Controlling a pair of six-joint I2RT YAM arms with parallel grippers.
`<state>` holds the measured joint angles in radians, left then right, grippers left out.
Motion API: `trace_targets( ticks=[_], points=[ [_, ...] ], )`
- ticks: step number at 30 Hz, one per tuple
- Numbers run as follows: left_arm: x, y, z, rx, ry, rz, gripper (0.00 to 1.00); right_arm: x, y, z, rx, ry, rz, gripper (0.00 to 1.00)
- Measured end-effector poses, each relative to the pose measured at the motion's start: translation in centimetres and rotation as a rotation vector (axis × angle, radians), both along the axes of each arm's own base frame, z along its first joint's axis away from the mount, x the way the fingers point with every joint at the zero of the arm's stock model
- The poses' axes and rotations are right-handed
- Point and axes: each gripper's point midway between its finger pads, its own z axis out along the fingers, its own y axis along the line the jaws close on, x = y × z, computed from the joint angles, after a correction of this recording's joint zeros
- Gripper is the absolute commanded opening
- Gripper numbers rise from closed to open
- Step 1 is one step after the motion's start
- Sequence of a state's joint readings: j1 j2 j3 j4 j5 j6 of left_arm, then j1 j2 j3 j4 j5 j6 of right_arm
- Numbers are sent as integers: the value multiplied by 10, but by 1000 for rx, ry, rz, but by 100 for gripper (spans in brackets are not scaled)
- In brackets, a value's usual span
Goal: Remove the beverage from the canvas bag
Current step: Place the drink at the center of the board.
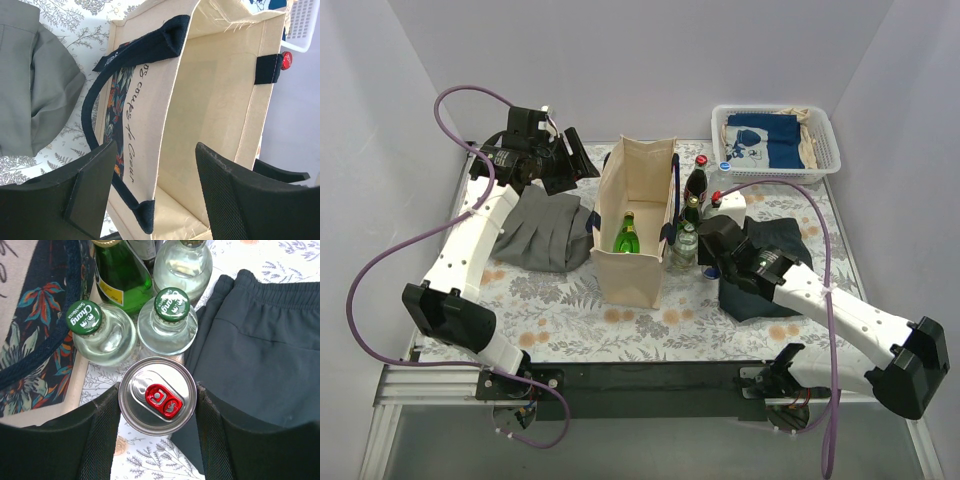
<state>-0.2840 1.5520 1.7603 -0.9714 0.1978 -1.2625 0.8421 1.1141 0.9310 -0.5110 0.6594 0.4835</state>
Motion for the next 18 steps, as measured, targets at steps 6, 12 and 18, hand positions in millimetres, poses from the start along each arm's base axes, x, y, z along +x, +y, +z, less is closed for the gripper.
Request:
trace_targets(
  ticks=[6,12,18],
  points=[
    [1,1,0,5,-2,3,63,3,7,-16,11,18,-7,1],
    [1,2,-1,9,-3,6,63,4,9,-22,26,26,-11,1],
    [2,3,-1,15,-5,10,63,7,11,-30,37,42,-12,1]
  ],
)
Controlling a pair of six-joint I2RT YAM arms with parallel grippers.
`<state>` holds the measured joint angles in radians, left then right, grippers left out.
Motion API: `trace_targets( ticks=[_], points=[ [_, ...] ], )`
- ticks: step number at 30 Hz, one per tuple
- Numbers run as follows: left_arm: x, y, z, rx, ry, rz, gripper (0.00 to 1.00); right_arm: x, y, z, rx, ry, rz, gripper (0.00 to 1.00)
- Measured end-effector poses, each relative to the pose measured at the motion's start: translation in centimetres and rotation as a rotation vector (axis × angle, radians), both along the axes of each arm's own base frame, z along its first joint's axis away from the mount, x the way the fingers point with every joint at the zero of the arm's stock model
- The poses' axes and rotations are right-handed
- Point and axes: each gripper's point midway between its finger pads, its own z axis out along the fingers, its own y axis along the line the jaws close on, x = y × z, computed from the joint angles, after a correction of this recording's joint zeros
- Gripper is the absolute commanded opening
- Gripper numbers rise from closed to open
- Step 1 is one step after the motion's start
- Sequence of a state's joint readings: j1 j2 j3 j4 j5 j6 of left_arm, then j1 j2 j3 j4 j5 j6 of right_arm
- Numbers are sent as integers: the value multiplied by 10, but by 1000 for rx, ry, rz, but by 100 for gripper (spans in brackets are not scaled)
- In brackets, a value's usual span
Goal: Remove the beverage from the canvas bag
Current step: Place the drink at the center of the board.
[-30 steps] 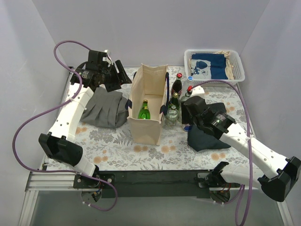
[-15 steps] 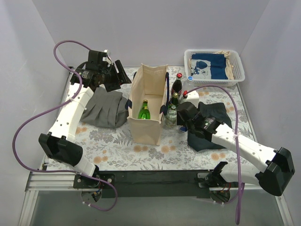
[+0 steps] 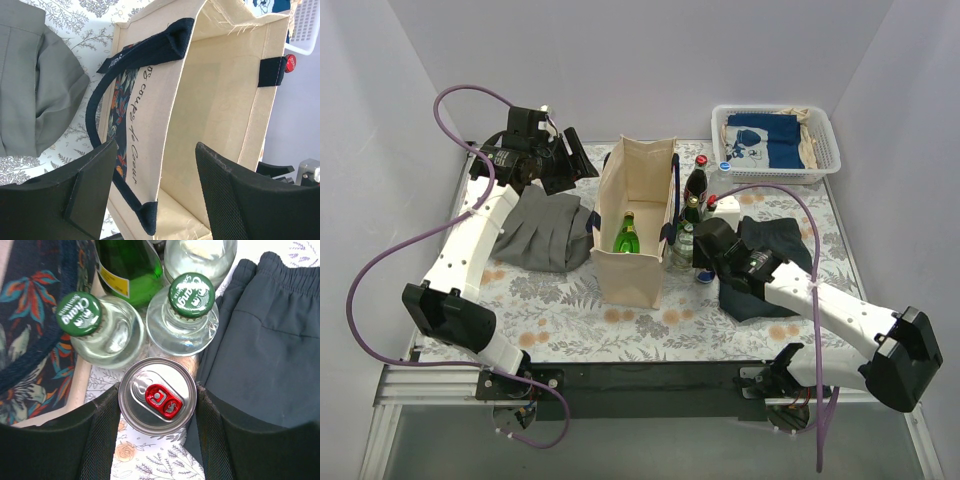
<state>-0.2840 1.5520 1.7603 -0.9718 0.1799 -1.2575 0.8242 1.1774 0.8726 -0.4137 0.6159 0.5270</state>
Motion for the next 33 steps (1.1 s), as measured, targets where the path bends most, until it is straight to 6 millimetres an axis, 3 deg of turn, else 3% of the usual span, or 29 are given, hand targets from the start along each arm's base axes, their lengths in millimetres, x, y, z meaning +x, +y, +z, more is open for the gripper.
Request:
trace_targets(
  ticks=[12,13,16,18,21,26,33],
  points=[
    [0,0,0,1,-1,0,63,0,-1,-14,-1,35,-10,1],
    [0,0,0,1,-1,0,63,0,-1,-15,0,37,-10,7],
    [0,0,0,1,-1,1,63,0,-1,-15,4,37,-11,12],
    [0,0,0,2,-1,1,63,0,0,-15,5,37,-11,24],
    [0,1,0,2,-1,2,63,0,-1,-19,4,40,-10,35],
    [0,1,0,2,-1,2,63,-1,-1,-20,7,43,-8,40],
    [0,1,0,2,-1,2,63,-2,0,-20,11,49,-1,59]
  ],
)
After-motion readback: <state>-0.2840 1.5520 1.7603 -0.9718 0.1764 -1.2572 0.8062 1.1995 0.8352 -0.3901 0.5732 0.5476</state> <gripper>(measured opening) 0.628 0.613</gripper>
